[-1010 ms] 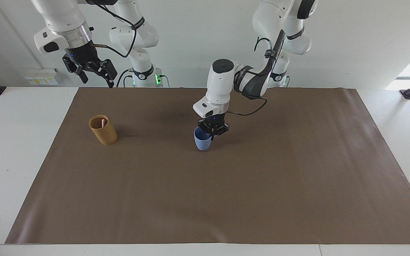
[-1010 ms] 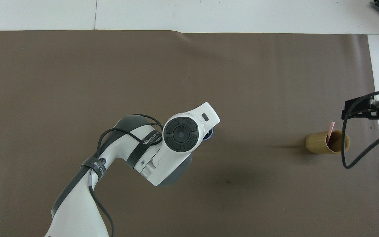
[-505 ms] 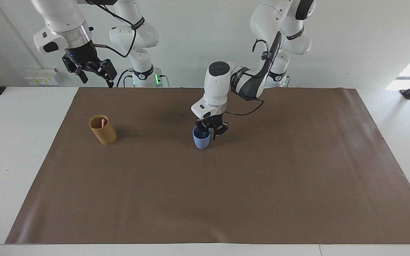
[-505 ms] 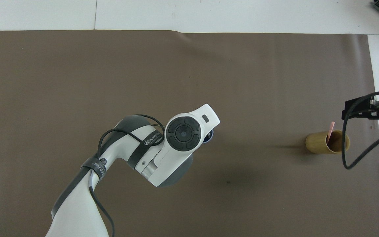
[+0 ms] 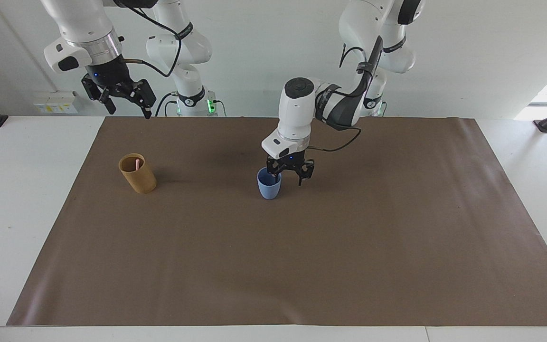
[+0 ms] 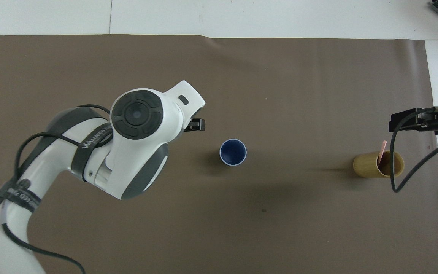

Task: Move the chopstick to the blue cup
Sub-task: 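Release the cup, withdraw the left gripper while the right gripper advances, then lower the right gripper to the pink stick in the tan cup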

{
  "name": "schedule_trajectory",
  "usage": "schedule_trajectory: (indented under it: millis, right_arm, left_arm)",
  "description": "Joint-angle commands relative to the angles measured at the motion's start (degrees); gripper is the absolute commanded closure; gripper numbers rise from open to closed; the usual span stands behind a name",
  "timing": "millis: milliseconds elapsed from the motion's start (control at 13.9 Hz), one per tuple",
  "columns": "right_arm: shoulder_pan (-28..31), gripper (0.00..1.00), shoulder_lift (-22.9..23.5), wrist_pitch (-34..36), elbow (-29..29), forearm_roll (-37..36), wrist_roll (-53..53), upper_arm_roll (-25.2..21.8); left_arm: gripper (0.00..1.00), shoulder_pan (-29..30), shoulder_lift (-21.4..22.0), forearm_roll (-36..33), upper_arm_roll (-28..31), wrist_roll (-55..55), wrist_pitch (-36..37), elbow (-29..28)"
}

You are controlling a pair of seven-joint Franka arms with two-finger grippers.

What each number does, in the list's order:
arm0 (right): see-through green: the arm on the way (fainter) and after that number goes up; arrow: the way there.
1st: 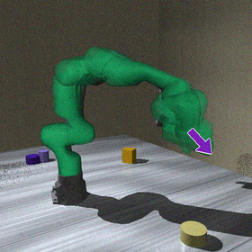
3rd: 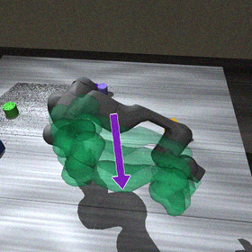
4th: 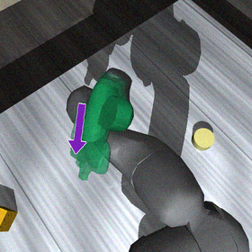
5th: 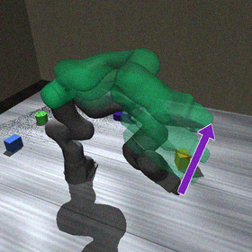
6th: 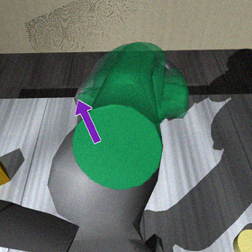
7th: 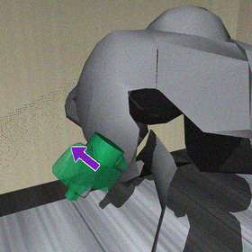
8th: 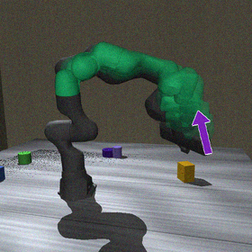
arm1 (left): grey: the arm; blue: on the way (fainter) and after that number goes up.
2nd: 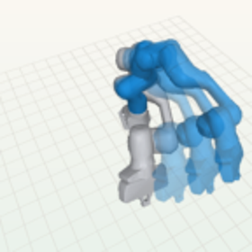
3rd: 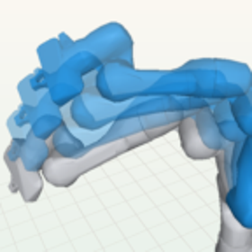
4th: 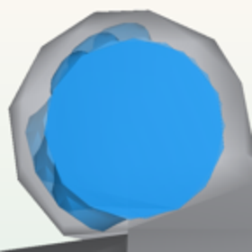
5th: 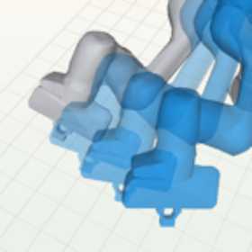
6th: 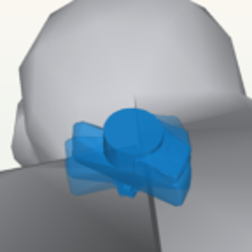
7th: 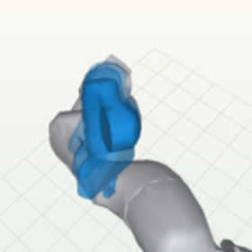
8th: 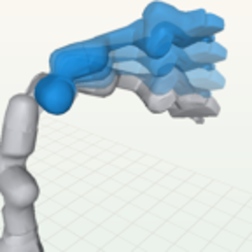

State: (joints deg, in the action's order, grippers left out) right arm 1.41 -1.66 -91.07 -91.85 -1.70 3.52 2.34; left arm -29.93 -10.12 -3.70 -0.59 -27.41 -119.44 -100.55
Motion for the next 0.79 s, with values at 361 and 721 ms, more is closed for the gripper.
schedule_trajectory:
  millis: [361,721]
  right_arm:
    - [0.17,0.07,3.77,-9.13,-10.45,-7.96,-11.16,0.3]
    - [0.08,0.34,2.28,-12.9,-17.48,-11.65,-16.43,0.3]
  left_arm:
    - [0.0,15.58,7.04,2.73,-0.64,16.3,13.25,-1.75]
    - [0.0,23.94,10.64,4.67,-0.2,28.28,22.74,0.18]
